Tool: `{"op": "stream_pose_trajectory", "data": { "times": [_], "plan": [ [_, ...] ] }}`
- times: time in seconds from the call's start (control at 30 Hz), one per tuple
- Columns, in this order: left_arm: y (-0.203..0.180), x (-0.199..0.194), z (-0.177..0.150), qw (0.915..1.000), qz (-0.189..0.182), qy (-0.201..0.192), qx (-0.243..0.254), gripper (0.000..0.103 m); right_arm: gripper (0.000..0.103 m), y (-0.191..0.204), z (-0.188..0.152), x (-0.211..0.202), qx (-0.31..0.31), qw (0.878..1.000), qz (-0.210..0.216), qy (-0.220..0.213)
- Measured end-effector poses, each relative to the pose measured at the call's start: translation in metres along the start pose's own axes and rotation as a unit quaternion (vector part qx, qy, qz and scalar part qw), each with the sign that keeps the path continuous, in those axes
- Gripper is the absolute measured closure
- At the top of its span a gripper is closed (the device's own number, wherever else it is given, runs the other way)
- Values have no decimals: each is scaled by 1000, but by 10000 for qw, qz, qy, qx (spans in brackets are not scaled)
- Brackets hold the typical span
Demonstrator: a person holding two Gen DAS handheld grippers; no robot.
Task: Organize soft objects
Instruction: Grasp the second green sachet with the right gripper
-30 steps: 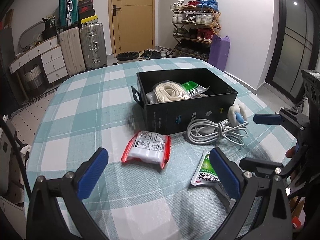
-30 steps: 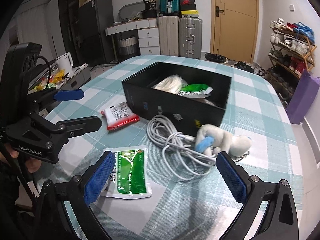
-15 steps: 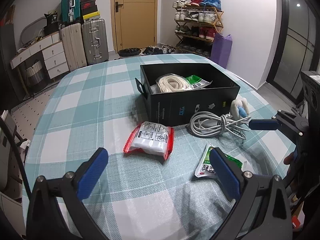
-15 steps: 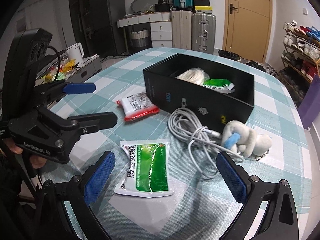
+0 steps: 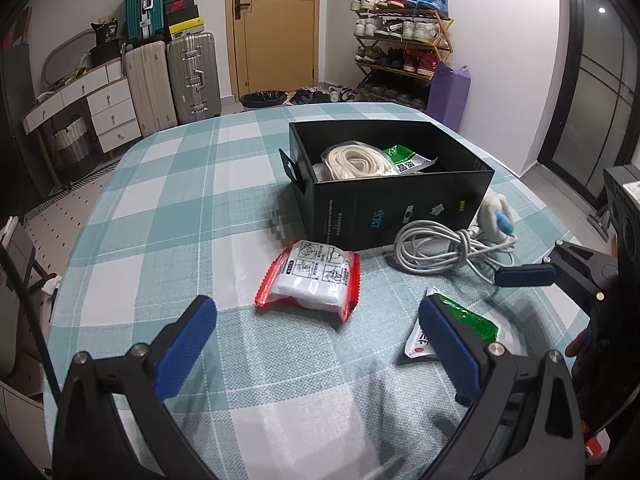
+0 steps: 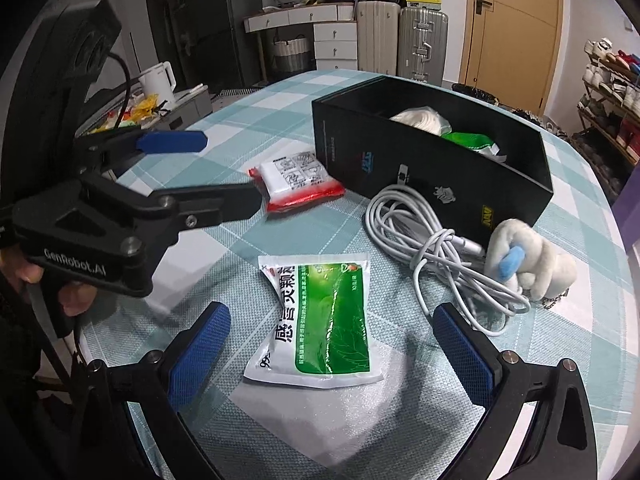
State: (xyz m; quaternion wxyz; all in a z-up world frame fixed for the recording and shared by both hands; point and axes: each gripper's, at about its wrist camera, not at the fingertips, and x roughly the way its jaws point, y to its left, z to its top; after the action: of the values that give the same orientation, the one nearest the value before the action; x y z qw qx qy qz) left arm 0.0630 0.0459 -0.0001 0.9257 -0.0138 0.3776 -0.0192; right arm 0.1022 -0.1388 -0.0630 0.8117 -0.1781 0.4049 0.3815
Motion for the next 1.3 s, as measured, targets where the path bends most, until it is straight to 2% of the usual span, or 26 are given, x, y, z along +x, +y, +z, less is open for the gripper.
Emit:
{"op": "stream_pose_trajectory", "data": {
  "times": [0.3, 0.53, 0.57, 0.67, 0.83, 1.03, 1.1, 1.2, 1.3],
  "plan": [
    [3, 5, -2, 10000, 31, 57, -14, 1, 1, 3, 2, 12, 49, 9997, -199, 113],
    [3, 4, -2, 10000, 30, 46, -27, 1, 2, 4, 2, 4, -12, 9999, -26, 114],
    [3, 4, -2, 10000, 28, 46, -32, 1, 4, 5, 2, 3, -41, 9999, 16, 143],
    [3, 4, -2, 10000, 29, 47, -39, 1, 18, 5, 1, 3, -34, 9993, 241, 277],
    [3, 4, -2, 10000, 34, 56, -53, 1, 21, 3, -2, 6, 35, 9984, 432, 351],
    [5, 5, -2, 9999, 35, 78, -81, 1, 26, 6, 1, 12, 27, 9993, 293, 231],
    [6, 4, -2, 9999, 30, 71, -91, 1, 38, 7, 2, 13, -30, 9997, 145, 180],
    [7, 5, -2, 9999, 39, 83, -102, 1, 47, 7, 2, 14, -124, 9998, 33, 163],
    [7, 6, -1, 9999, 48, 90, -110, 1, 49, 6, 2, 14, -130, 9998, 15, 148]
  ]
}}
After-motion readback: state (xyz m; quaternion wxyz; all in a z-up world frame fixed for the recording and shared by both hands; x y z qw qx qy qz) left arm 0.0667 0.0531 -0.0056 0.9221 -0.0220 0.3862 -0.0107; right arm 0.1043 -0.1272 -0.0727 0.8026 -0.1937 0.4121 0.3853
